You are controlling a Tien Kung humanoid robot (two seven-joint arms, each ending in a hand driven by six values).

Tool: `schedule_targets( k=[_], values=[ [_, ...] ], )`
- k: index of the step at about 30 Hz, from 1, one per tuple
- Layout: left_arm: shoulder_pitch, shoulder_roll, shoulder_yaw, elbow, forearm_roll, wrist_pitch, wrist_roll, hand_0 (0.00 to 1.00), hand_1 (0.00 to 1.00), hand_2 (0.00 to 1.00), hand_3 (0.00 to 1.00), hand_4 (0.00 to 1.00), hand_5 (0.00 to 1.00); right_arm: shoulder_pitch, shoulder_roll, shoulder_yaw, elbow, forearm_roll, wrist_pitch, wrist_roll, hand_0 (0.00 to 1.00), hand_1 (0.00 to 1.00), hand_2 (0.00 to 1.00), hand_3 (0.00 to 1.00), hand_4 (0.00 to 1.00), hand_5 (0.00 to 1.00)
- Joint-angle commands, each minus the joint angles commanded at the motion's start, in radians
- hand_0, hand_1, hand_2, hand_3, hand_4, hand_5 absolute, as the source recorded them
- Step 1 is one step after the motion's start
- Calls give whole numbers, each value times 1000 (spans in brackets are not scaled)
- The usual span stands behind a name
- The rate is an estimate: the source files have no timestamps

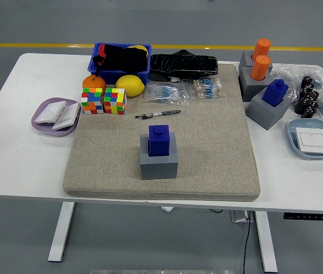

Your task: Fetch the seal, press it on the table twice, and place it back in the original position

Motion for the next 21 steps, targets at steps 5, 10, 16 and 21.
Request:
schedule_targets(
  k=[5,10,16,21],
  values=[
    [5,-11,66,-72,-16,-41,13,842,829,840,852,818,125,3,0,-2,3,0,2,1,791,700,670,657,836,464],
    [-3,-25,144,-147,-26,-69,18,841,828,821,840,870,97,4,0,-3,3,0,6,4,792,700,670,658,836,464],
    [-4,-72,226,-204,-38,-93,15,840,828,815,838,974,72,4,1,-3,4,0,8,6,791,701,671,658,837,462],
    [-11,-135,285,-222,-40,-104,9,846,822,798,838,998,62,5,4,-7,4,0,11,6,792,701,670,658,838,462]
  ],
)
